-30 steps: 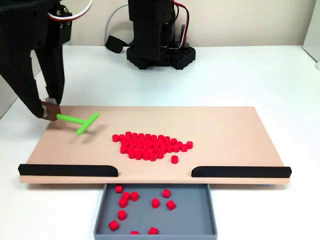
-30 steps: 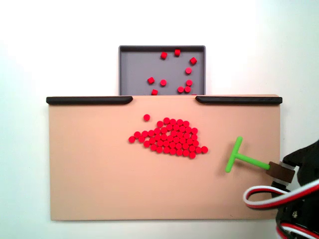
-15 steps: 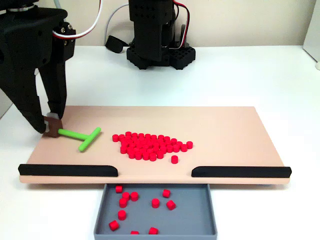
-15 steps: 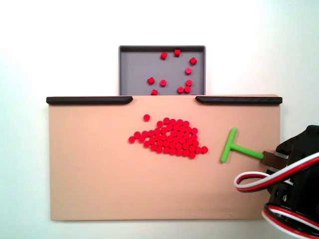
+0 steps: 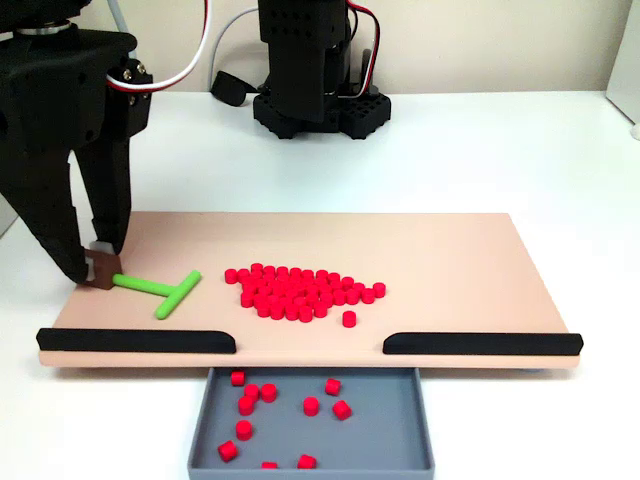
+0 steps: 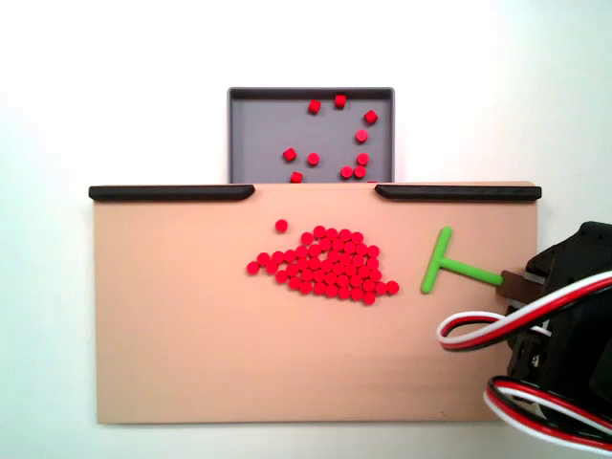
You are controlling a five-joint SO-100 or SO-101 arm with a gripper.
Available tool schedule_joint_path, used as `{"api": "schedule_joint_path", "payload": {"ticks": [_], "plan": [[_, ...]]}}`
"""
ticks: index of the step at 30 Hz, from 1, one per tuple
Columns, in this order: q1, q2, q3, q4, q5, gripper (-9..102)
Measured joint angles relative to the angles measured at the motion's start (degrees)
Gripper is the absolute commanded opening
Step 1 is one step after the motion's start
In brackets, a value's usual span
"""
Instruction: Push granules from right to the grey container
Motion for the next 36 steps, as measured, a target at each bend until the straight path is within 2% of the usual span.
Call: {"api": "schedule_joint_path", "payload": {"ticks": [36], "plan": [[-3.78,0.00,0.00,0.35,0.00,0]]}}
